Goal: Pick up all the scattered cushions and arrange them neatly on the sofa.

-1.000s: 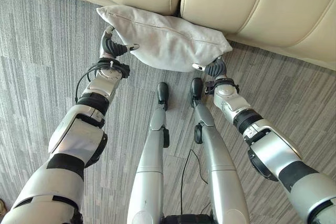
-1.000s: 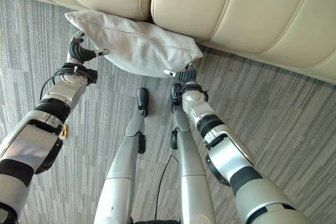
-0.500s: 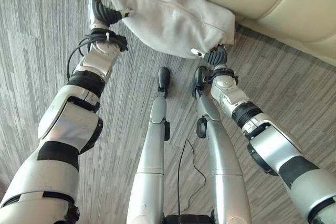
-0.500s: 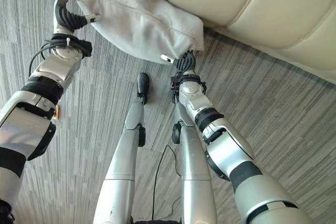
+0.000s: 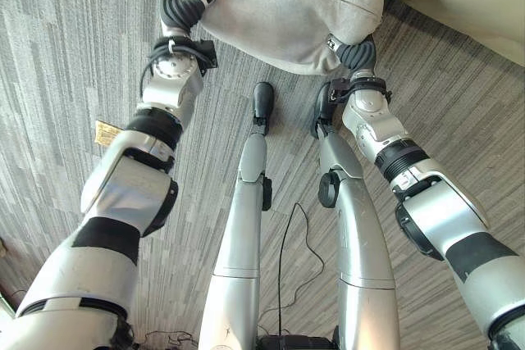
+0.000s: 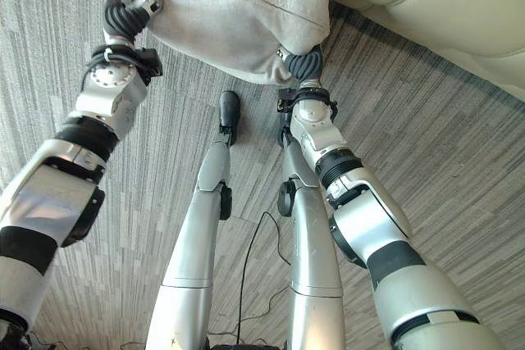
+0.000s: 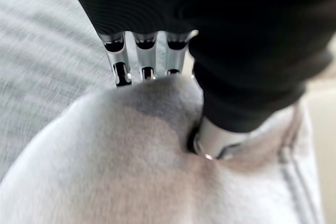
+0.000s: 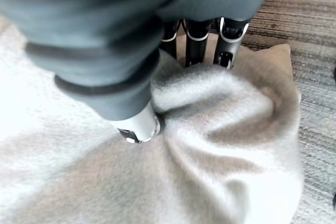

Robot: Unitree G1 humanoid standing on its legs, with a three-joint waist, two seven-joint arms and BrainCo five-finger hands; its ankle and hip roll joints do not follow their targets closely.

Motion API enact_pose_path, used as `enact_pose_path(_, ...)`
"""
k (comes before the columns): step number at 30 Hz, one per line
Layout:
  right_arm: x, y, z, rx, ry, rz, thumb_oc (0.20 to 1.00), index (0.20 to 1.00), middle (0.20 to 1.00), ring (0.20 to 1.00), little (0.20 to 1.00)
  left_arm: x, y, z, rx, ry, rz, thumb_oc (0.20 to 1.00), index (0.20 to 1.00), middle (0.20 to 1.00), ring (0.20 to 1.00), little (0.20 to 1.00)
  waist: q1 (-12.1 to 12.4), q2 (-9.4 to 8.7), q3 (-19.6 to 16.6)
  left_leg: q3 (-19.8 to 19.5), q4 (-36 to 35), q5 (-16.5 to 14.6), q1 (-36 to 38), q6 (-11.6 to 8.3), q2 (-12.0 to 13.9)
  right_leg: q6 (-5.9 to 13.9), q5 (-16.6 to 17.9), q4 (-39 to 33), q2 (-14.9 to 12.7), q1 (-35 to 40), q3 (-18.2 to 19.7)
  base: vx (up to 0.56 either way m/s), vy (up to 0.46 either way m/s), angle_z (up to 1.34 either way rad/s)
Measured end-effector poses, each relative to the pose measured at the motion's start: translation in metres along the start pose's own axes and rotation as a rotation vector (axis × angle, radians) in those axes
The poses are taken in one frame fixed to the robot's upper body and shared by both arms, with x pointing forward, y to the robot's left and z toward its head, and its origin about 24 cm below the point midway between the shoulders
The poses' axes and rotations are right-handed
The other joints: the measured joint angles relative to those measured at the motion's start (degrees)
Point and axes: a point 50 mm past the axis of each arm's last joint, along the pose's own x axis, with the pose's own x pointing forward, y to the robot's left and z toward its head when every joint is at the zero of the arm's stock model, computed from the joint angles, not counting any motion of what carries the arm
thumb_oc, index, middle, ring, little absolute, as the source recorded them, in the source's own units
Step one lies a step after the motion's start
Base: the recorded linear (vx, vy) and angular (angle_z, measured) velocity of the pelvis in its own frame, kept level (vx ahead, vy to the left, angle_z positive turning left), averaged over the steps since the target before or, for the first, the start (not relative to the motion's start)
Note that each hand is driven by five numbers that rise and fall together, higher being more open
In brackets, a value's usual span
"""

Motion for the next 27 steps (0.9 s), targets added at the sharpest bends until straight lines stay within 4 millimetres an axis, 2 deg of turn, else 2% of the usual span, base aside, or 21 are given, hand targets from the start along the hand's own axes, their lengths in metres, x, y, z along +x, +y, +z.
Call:
enact_pose_path(2,-0.003,-0.005,-0.01,-0.001,0.03,-0.013,0.2,0.2,0.2,0.2,0.2,-0.008,-0.001,-0.021,-0.046,0.053,-0.005,0.2,0.2,0.2,0.2,0.2,-0.1,0.12,-0.1,0.6,0.3,-0.2,1.7,0.28,0.0,0.34,0.4,-0.4,0.0,1.8,0.7,-0.03,0.058,-0.14)
enact_pose_path(5,-0.012,-0.011,-0.022,0.039,0.053,-0.028,0.2,0.2,0.2,0.2,0.2,-0.023,-0.007,-0.039,-0.146,0.089,-0.027,0.2,0.2,0.2,0.2,0.2,-0.6,0.26,0.0,1.5,-0.5,-0.3,5.7,0.97,0.5,0.21,2.0,-3.8,1.0,6.7,1.6,-0.04,0.047,-0.18)
enact_pose_path(6,-0.019,-0.015,-0.031,0.042,0.066,-0.039,0.2,0.2,0.2,0.2,0.2,-0.034,-0.007,-0.053,-0.169,0.103,-0.039,0.2,0.2,0.2,0.2,0.2,-0.7,0.21,0.0,2.0,-1.3,-0.2,8.4,1.04,0.6,0.68,3.1,-5.2,1.1,9.4,2.2,-0.02,0.019,-0.26)
enact_pose_path(8,-0.031,-0.018,-0.043,0.029,0.072,-0.029,0.2,0.2,0.2,0.2,0.2,-0.05,-0.006,-0.069,-0.212,0.129,-0.047,0.2,0.2,0.2,0.2,0.2,-1.8,0.1,-0.2,3.5,-1.5,-0.9,11.9,2.0,0.6,1.21,3.2,-6.4,1.1,12.8,3.4,-0.05,0.024,-0.27)
enact_pose_path(12,-0.052,-0.033,-0.065,-0.055,0.097,-0.018,0.2,0.2,0.2,0.2,0.2,-0.075,-0.008,-0.094,-0.256,0.184,-0.049,0.2,0.2,0.2,0.2,0.2,-3.4,-0.24,-0.2,5.1,-2.4,-2.0,17.8,2.77,0.8,3.0,5.1,-11.5,1.9,20.0,5.5,-0.07,-0.006,-0.27)
enact_pose_path(13,-0.065,-0.038,-0.078,-0.081,0.124,-0.018,0.2,0.2,0.2,0.2,0.2,-0.09,-0.008,-0.108,-0.275,0.221,-0.048,0.2,0.2,0.2,0.2,0.2,-4.0,-0.47,-0.7,5.5,-3.9,-2.0,20.8,2.83,0.8,4.39,6.1,-14.4,2.0,23.5,6.1,-0.03,-0.024,-0.35)
enact_pose_path(14,-0.073,-0.041,-0.087,-0.095,0.149,-0.018,0.2,0.2,0.2,0.2,0.2,-0.098,-0.007,-0.117,-0.279,0.247,-0.043,0.2,0.2,0.2,0.2,0.2,-4.6,-1.24,-1.9,6.3,-4.4,-2.1,22.0,2.85,0.8,4.83,6.4,-15.3,1.9,24.4,6.8,-0.01,-0.024,-0.42)
enact_pose_path(16,-0.095,-0.044,-0.101,-0.12,0.181,0.006,0.2,0.2,0.2,0.2,0.2,-0.117,0.002,-0.131,-0.259,0.28,-0.037,0.2,0.2,0.2,0.2,0.2,-5.6,-2.79,-2.3,8.2,-6.7,-2.3,28.1,3.39,0.9,5.04,6.3,-18.6,1.7,30.4,7.6,0.04,-0.027,-0.42)
enact_pose_path(17,-0.11,-0.049,-0.116,-0.141,0.229,0.016,0.2,0.2,0.2,0.2,0.2,-0.128,0.005,-0.141,-0.229,0.31,-0.041,0.2,0.2,0.2,0.2,0.2,-6.3,-3.34,-3.3,8.6,-7.4,-2.9,31.3,3.77,0.8,5.22,6.4,-20.0,1.7,33.5,8.2,0.09,-0.01,-0.33)
enact_pose_path(18,-0.117,-0.051,-0.121,-0.142,0.246,0.018,0.2,0.2,0.2,0.2,0.2,-0.133,0.006,-0.144,-0.209,0.317,-0.046,0.2,0.2,0.2,0.2,0.2,-6.4,-3.73,-3.8,9.1,-8.2,-3.0,33.3,3.91,0.8,5.36,6.3,-21.0,1.6,35.3,8.3,0.13,0.0,-0.47)
enact_pose_path(19,-0.13,-0.053,-0.128,-0.144,0.271,0.032,0.2,0.2,0.2,0.2,0.2,-0.143,0.009,-0.149,-0.185,0.324,-0.056,0.2,0.2,0.2,0.2,0.2,-6.3,-4.84,-5.3,9.9,-10.3,-3.0,36.6,3.92,0.8,6.5,5.5,-22.9,1.3,37.8,8.0,0.14,0.011,-0.51)
enact_pose_path(21,-0.144,-0.061,-0.139,-0.142,0.319,0.033,0.2,0.2,0.2,0.2,0.2,-0.151,0.011,-0.152,-0.143,0.331,-0.073,0.2,0.2,0.2,0.2,0.2,-6.1,-5.27,-7.0,12.0,-13.7,-2.8,42.1,4.25,1.3,7.66,5.2,-23.6,0.8,41.7,6.5,0.14,0.006,-0.53)
enact_pose_path(22,-0.154,-0.065,-0.145,-0.137,0.348,0.035,0.2,0.2,0.2,0.2,0.2,-0.158,0.008,-0.153,-0.131,0.335,-0.097,0.2,0.2,0.2,0.2,0.2,-6.2,-5.58,-7.9,12.5,-15.0,-2.9,45.0,4.35,0.4,7.46,7.2,-23.9,0.2,43.7,6.8,0.15,-0.004,-0.37)
enact_pose_path(24,-0.161,-0.069,-0.149,-0.141,0.366,0.04,0.2,0.2,0.2,0.2,0.2,-0.165,0.012,-0.152,-0.124,0.33,-0.101,0.2,0.2,0.2,0.2,0.2,-6.4,-5.25,-9.1,13.3,-16.5,-3.1,48.3,4.51,0.6,7.19,7.7,-25.4,0.6,46.6,7.3,0.13,-0.027,-0.32)
enact_pose_path(25,-0.17,-0.07,-0.147,-0.131,0.367,0.054,0.2,0.2,0.2,0.2,0.2,-0.174,0.013,-0.148,-0.119,0.31,-0.118,0.2,0.2,0.2,0.2,0.2,-6.2,-5.26,-9.2,14.4,-18.4,-2.8,52.6,4.83,0.8,6.33,8.5,-27.6,1.1,50.6,8.3,0.12,-0.035,-0.37)
enact_pose_path(27,-0.179,-0.073,-0.148,-0.138,0.374,0.066,0.2,0.2,0.2,0.2,0.2,-0.181,0.016,-0.149,-0.115,0.311,-0.121,0.2,0.2,0.2,0.2,0.2,-6.4,-4.49,-10.8,14.4,-19.6,-3.0,55.4,4.68,1.0,5.48,9.1,-29.5,1.4,53.8,8.3,0.08,-0.025,-0.19)
